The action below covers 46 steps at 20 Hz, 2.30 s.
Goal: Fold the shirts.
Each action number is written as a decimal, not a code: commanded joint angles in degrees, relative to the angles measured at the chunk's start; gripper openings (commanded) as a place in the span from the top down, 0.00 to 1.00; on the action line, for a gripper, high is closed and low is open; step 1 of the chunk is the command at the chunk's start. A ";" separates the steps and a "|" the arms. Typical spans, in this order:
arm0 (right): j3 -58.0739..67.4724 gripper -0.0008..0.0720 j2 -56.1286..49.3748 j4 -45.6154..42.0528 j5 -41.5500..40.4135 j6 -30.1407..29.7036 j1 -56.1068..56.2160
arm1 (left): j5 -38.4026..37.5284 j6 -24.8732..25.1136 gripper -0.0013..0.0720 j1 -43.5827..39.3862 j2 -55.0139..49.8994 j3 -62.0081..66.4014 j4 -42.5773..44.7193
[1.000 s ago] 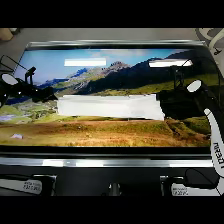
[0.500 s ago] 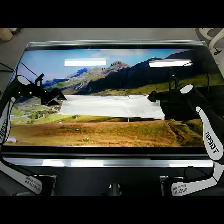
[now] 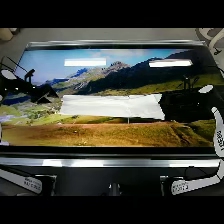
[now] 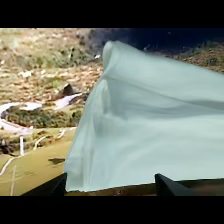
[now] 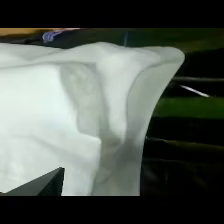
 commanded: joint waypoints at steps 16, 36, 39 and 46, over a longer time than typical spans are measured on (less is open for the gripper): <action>2.99 0.96 1.27 20.31 4.28 -1.84 6.93 | 16.92 1.57 0.93 -26.45 8.41 -0.79 -3.78; 3.43 0.96 29.90 10.82 14.58 8.31 8.90 | 33.77 10.45 0.95 -47.91 -15.19 0.68 -44.09; 3.43 0.96 25.42 10.88 6.05 9.35 17.16 | 31.01 7.76 0.95 -38.10 -6.86 0.68 -29.59; 3.45 0.81 2.95 24.20 -16.26 7.67 40.98 | 17.22 5.99 0.95 -16.02 17.64 0.59 -14.58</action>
